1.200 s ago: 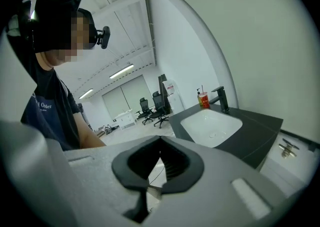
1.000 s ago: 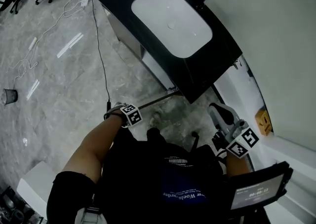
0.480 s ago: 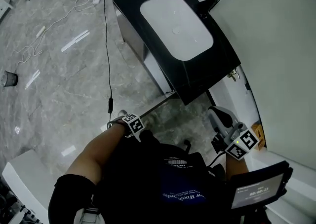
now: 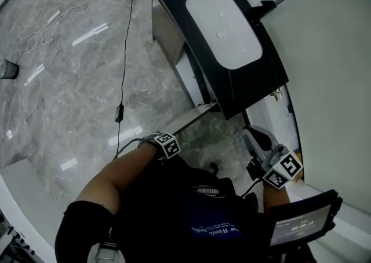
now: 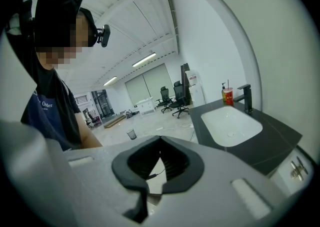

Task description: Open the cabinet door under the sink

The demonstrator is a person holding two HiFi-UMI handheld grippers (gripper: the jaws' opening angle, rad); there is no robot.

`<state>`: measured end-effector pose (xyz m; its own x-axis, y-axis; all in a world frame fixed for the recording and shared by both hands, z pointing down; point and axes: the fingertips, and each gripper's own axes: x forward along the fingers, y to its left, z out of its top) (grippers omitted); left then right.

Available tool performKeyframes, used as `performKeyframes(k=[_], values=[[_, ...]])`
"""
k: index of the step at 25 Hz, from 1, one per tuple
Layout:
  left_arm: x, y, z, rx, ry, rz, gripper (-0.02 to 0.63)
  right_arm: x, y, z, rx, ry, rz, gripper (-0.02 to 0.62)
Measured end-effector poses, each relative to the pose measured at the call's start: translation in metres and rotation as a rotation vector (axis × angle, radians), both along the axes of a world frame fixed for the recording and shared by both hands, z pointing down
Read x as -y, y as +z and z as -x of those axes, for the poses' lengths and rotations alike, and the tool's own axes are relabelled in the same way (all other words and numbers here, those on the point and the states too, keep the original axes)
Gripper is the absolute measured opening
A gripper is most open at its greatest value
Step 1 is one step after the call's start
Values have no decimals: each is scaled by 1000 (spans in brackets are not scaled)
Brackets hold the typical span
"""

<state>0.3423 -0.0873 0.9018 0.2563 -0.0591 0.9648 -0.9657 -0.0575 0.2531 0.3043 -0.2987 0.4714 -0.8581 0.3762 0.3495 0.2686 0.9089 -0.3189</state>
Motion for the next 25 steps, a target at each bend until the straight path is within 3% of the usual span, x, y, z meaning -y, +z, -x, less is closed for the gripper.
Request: performKeyframes(k=[4, 11, 13, 21, 25], values=[[-2, -17, 0, -59, -139, -127, 249, -20, -13, 1, 28, -14, -9, 2], [-25, -97, 32, -57, -328, -307, 249, -37, -56, -6, 118, 10, 14, 2], [-25, -134, 47, -36, -373, -391, 234, -35, -66, -7, 143, 6, 22, 2], [53, -407, 122, 104, -624, -1112, 30, 25, -99, -5, 216, -89, -6, 2], [72, -484, 125, 170, -693, -1342, 0, 40, -98, -7, 264, -167, -20, 2]])
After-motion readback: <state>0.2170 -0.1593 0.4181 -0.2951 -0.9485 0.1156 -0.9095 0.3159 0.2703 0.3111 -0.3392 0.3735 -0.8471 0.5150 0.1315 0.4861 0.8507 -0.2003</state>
